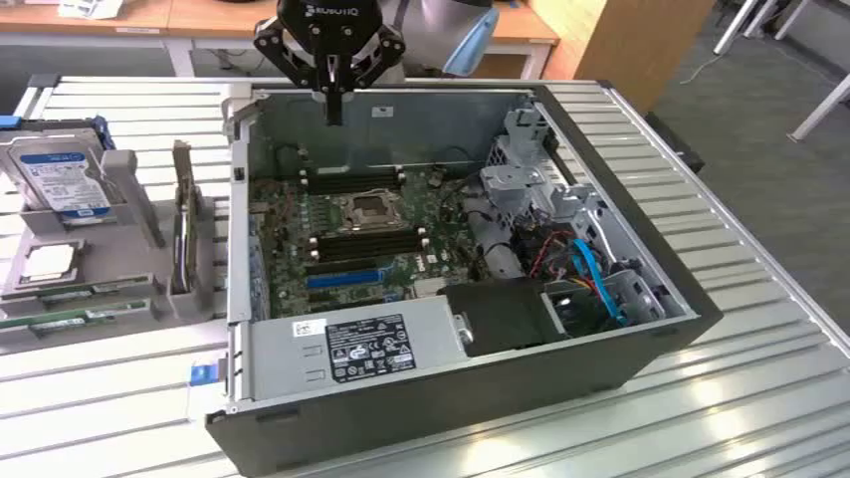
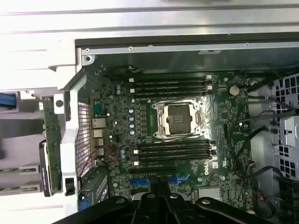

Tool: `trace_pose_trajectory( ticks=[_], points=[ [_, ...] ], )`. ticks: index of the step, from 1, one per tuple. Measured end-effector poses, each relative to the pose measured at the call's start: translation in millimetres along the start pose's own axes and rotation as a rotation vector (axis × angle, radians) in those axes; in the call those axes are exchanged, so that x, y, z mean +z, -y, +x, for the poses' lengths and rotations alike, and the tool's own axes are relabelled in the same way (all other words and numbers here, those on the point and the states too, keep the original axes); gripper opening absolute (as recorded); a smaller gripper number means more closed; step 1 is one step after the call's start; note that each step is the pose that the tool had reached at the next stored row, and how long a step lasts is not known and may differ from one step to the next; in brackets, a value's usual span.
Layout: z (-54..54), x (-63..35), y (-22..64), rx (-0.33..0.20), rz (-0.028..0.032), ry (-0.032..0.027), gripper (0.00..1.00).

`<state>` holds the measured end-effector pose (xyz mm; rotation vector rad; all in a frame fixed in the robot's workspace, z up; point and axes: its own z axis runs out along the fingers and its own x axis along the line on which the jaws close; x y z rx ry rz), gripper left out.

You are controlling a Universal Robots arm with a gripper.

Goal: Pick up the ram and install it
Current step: 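Reach for the ram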

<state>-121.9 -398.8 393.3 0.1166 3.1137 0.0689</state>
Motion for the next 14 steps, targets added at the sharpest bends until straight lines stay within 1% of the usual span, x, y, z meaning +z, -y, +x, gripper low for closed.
trace_pose_trajectory(
  ticks=[9,14],
  points=[
    [0.3,0.0,0.0,0.000,0.0000,0.0001,0.10],
    [3.4,0.0,0.3,0.000,0.0001,0.0000,0.10]
  ],
)
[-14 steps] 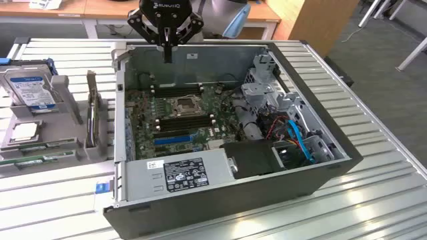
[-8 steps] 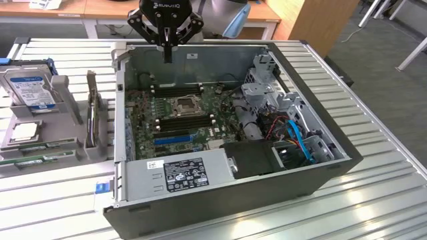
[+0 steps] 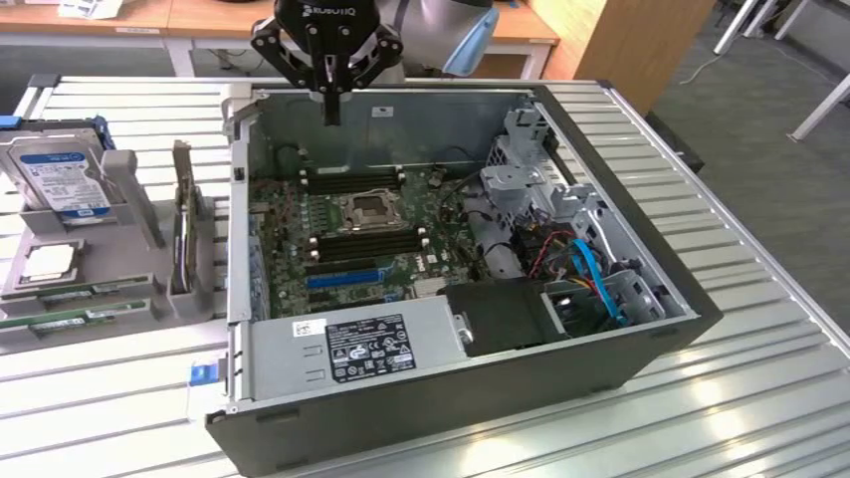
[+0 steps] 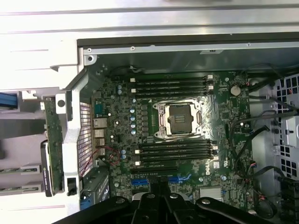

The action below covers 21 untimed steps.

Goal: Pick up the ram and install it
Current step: 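Reach for the ram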

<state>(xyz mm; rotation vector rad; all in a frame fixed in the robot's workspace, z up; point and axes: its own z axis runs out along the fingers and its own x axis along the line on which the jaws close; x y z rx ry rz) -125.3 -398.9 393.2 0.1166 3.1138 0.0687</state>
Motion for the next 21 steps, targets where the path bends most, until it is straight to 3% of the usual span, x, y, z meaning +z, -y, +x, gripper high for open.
trace_pose_trajectory(
  ticks=[21],
  points=[
    [34.6,-0.4,1.8,0.000,-0.0001,0.0001,0.10]
  ],
)
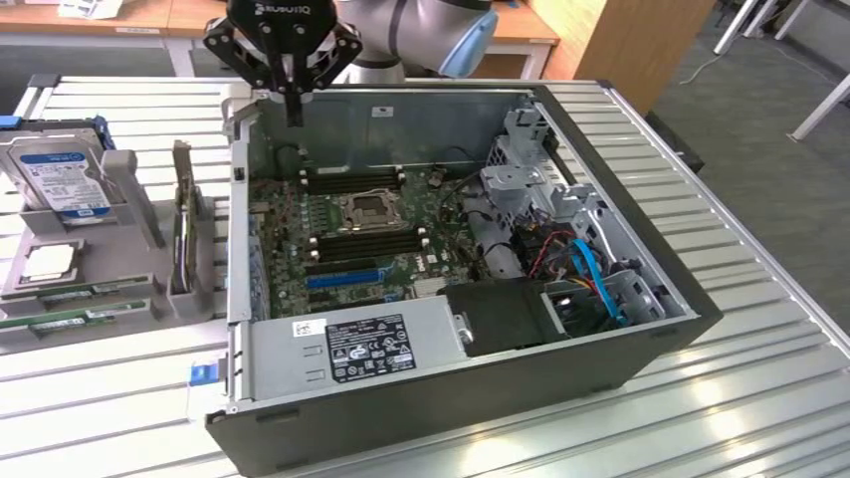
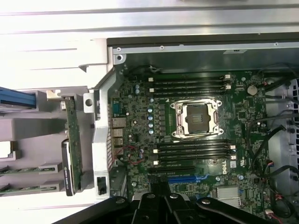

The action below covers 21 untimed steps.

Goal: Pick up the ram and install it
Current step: 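Reach for the ram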

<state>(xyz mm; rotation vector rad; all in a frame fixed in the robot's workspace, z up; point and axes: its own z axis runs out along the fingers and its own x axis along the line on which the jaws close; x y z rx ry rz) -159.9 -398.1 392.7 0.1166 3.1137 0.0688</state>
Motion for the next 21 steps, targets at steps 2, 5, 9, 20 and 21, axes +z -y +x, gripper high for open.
trace_pose_trajectory(
  ticks=[2,5,9,20,21],
  points=[
    [3.3,0.0,0.1,0.000,-0.0001,0.0000,0.10],
    [8.3,-0.1,0.1,0.000,-0.0001,0.0000,0.10],
    [16.1,-0.2,0.3,0.000,0.0000,0.0000,0.10],
    [39.6,-0.6,0.8,0.000,0.0000,0.0000,0.10],
    [42.1,-0.7,0.9,0.000,0.0000,0.0000,0.10]
  ],
)
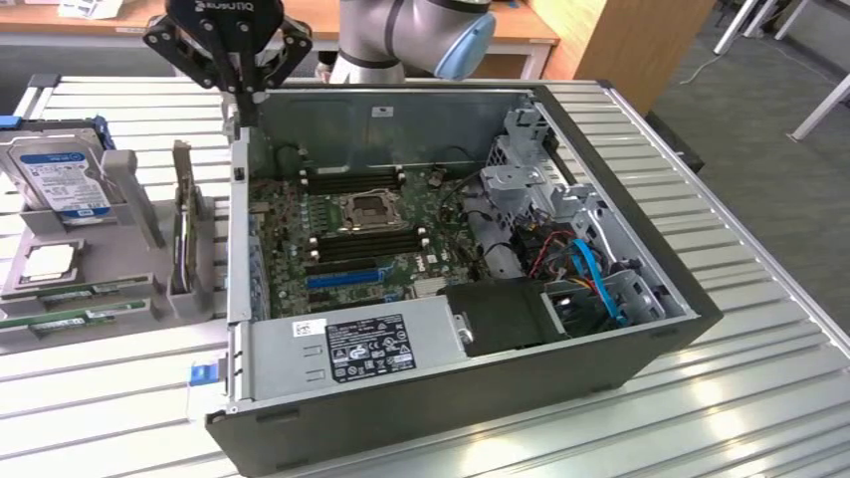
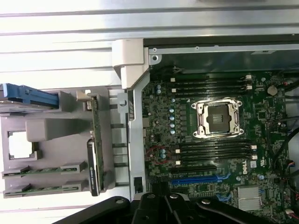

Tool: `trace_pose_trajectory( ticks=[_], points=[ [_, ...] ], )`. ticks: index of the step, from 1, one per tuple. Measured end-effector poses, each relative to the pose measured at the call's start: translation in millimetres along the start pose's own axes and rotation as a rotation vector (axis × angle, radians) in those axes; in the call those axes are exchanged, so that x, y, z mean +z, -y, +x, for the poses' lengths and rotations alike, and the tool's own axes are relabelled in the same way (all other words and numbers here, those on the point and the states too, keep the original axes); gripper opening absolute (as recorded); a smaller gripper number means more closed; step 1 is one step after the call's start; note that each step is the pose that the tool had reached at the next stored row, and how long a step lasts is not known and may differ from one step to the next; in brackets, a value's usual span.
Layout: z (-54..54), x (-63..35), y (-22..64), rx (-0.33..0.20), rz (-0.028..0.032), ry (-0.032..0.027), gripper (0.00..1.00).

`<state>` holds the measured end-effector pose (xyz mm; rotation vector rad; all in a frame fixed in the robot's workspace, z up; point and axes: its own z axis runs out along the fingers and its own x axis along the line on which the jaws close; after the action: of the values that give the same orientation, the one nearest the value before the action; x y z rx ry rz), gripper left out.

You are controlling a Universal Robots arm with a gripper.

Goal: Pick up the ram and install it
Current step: 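Reach for the ram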

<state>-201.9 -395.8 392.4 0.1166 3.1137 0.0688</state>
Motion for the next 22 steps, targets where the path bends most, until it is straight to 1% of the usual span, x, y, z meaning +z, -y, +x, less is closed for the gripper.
trace_pose_trajectory(
  ticks=[13,22],
  points=[
    [29.7,-0.5,0.9,0.000,0.0000,0.0000,0.10],
    [52.3,-0.8,1.4,0.000,0.0000,0.0000,0.10]
  ],
)
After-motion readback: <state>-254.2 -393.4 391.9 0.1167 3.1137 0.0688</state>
